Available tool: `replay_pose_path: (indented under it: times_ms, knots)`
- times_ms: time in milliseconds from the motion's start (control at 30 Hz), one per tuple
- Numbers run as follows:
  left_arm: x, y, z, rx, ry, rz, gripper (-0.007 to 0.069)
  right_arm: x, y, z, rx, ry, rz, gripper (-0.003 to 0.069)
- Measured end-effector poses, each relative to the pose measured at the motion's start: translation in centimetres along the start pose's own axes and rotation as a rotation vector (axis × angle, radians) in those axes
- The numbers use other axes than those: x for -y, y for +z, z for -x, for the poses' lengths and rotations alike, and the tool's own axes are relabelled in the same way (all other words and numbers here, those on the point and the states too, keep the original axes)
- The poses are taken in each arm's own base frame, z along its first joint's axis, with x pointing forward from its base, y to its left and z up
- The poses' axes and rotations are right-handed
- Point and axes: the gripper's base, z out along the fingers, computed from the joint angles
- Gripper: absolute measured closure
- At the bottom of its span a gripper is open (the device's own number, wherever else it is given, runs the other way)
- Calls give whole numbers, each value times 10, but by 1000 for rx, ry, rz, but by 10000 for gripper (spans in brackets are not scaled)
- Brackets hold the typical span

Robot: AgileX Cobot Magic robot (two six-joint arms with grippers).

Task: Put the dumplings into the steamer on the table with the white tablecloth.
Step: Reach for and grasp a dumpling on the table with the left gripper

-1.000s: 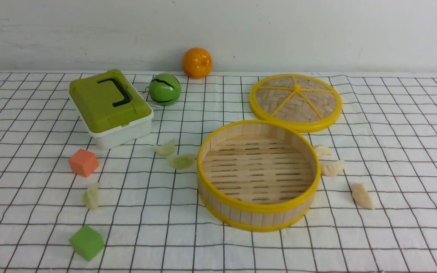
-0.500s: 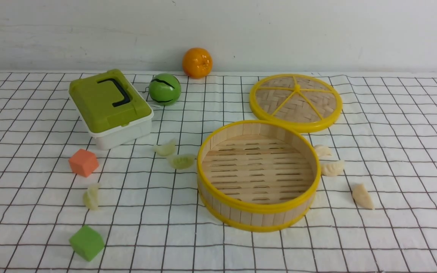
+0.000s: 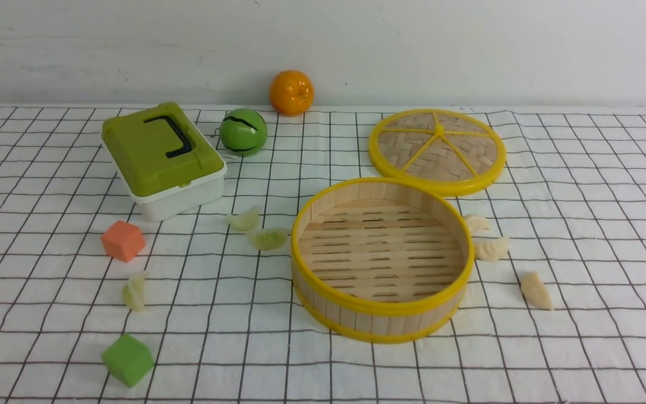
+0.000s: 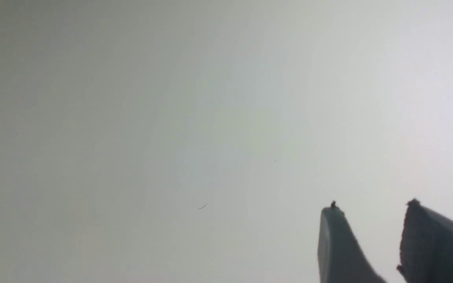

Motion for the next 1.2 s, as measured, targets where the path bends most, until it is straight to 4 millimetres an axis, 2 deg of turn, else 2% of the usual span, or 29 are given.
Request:
replay_pose_path:
  times_ms: [67,100,167,200,233,267,300,367,400,500,533,567,667,700,733,833,867,967,1000,1100,1167,1200]
  knots:
    - [0,0,5,51,-142,-5,388,0,1,0,-21,8,-7,440]
    - [0,0,5,51,-155,-5,389,0,2,0,-31,8,-10,447]
    - [4,1,14,93,-246,-28,412,-1,9,8,-68,7,-23,517]
    - [9,3,25,110,-244,-53,449,-3,16,17,-89,3,-31,583]
    - [10,3,27,110,-241,-56,456,-3,17,18,-96,2,-33,593]
    - [19,9,43,106,-197,-80,518,-5,26,26,-133,-15,-44,649]
    - [25,15,55,85,-169,-84,564,-6,35,33,-177,-45,-56,672]
    - [32,28,67,19,-122,-72,637,-6,48,35,-261,-93,-72,674]
    - [34,30,72,22,-118,-74,637,-6,50,36,-278,-106,-74,673]
    - [43,64,87,-207,-51,12,637,0,74,20,-603,-204,-120,666]
    - [43,67,87,-223,-46,19,637,0,75,19,-626,-206,-123,666]
    - [42,81,83,-356,-31,76,637,4,80,8,-793,-217,-148,665]
    - [37,107,68,-583,-15,174,637,11,85,-15,-1136,-224,-196,664]
    - [36,110,64,-615,-15,188,637,13,87,-20,-1179,-222,-201,664]
    - [32,121,48,-748,-26,243,637,16,85,-33,-1370,-207,-227,664]
    - [29,135,27,-913,-85,291,637,15,81,-52,-1587,-138,-218,664]
    - [29,135,26,-927,-89,292,637,15,81,-54,-1601,-133,-213,664]
    - [42,157,15,-1092,-132,184,637,0,79,-69,-1710,-10,-94,663]
    - [42,158,14,-1100,-132,185,637,0,78,-69,-1712,-16,-84,663]
    - [55,187,3,-1244,-154,44,637,-12,78,-80,-1720,29,56,663]
    - [57,205,-6,-1310,-177,24,637,-16,77,-85,-1714,27,114,663]
    - [57,207,-7,-1316,-180,24,637,-16,77,-85,-1713,28,120,663]
